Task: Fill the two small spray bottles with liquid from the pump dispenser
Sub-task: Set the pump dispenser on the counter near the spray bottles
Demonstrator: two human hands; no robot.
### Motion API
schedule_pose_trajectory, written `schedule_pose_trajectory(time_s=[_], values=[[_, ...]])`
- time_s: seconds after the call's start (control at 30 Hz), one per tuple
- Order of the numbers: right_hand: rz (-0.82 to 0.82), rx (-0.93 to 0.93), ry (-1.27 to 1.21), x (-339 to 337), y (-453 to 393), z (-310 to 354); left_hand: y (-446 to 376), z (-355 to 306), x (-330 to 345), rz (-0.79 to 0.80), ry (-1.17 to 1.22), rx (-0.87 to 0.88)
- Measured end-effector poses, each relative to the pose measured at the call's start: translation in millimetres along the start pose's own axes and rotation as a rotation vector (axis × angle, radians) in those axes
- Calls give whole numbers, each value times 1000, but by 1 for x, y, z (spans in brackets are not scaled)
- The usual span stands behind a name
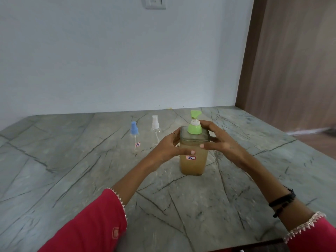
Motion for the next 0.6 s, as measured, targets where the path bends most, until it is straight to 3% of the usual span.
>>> schedule_pose_trajectory(time_s=[0.3, 0.4, 0.6], values=[[-217, 17, 191, -22, 6, -5, 0, 4, -20, -333, -17, 42], [-164, 100, 147, -26, 2, -9, 2, 7, -11, -275, -7, 13], [97, 169, 41, -15, -12, -6, 4, 1, 12, -234, -14, 0]])
Point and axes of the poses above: each hand's wrist, its own y-axis away from the middle knuckle, its own x-axis out of the palm, z = x × y, the point moved 7 cm from there along -y, towards the middle knuckle, and after that the axes turned 1 degree about -x, right-handed, at the moved point
